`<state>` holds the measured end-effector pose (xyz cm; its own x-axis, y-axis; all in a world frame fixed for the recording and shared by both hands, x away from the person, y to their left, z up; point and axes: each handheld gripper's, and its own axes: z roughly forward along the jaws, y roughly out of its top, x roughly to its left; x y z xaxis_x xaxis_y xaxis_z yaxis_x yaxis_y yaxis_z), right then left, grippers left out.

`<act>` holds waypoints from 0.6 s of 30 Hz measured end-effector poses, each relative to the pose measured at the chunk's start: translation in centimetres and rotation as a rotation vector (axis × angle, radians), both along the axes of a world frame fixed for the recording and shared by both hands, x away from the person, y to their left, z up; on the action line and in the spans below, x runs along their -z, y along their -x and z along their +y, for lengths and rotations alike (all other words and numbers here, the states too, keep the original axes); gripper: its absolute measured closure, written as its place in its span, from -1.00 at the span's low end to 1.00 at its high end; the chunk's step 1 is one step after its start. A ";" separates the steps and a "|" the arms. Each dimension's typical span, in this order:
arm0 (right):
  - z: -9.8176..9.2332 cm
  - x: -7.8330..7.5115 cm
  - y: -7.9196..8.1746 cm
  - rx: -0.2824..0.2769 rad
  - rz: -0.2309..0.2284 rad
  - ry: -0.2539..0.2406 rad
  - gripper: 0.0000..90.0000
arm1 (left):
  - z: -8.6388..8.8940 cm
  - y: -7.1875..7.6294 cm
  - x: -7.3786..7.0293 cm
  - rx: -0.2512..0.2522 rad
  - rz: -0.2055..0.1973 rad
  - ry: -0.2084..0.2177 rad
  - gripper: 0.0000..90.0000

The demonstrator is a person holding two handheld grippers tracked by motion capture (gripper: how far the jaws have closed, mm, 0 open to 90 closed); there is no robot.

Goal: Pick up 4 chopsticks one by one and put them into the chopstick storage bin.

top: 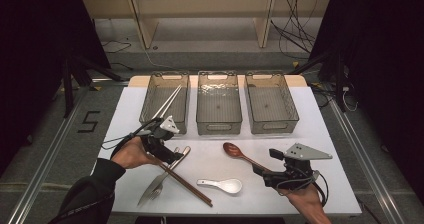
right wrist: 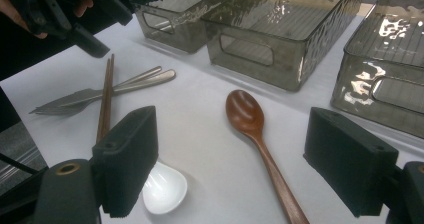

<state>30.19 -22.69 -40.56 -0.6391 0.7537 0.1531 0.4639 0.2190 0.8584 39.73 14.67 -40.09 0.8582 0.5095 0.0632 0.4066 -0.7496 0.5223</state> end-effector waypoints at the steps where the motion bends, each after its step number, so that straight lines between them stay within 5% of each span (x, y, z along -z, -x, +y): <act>1: 0.0 0.0 0.0 0.000 0.000 0.000 -0.51 | -0.1 0.1 0.0 0.005 0.002 -0.006 -0.56; 18: 0.0 0.1 0.0 -0.001 0.002 -0.002 -0.51 | -1.5 1.2 1.0 0.113 0.044 -0.090 -0.62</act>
